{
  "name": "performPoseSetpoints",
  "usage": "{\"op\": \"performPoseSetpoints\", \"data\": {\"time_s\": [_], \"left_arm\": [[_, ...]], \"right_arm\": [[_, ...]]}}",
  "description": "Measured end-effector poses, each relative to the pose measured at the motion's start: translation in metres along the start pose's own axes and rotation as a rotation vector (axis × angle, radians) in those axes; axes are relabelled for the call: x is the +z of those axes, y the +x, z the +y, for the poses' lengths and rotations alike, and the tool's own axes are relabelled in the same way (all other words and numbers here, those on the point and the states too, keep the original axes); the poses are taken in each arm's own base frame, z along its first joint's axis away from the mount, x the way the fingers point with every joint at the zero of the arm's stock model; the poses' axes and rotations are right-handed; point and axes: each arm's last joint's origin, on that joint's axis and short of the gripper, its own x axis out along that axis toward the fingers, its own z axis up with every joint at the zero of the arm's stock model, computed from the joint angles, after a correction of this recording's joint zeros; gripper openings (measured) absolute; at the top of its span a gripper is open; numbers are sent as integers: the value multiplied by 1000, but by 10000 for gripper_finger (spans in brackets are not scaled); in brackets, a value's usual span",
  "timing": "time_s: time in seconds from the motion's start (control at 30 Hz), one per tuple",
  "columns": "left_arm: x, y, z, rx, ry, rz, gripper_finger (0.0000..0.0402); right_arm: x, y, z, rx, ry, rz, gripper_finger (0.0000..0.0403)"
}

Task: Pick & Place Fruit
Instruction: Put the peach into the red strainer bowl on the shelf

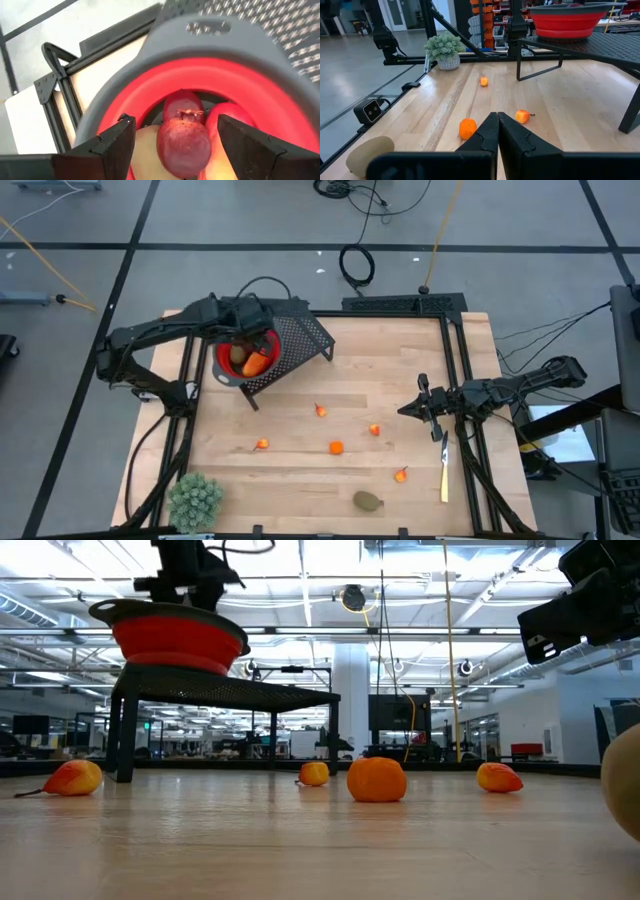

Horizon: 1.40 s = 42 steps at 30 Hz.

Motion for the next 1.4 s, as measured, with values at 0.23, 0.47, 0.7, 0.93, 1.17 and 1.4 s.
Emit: {"op": "performPoseSetpoints", "data": {"time_s": [0.23, 0.47, 0.7, 0.93, 1.17, 1.4], "left_arm": [[3, -32, 9, -80, -74, -80, 262], [-8, -54, -2, -264, -72, -20, 243], [-30, -72, -23, -389, -118, 52, 225], [-59, -93, -44, -496, -164, 96, 196], [-91, -105, -71, -550, -184, 153, 172], [-125, -110, -100, -569, -197, 224, 168]], "right_arm": [[0, 0, 0, 0, 0, 0, 0], [0, 0, 0, 1, 0, 0, 0], [0, 0, 0, 4, 0, 0, 0], [0, 0, 0, 4, 0, 0, 0], [0, 0, 0, 4, 0, 0, 0], [0, 0, 0, 4, 0, 0, 0]]}}
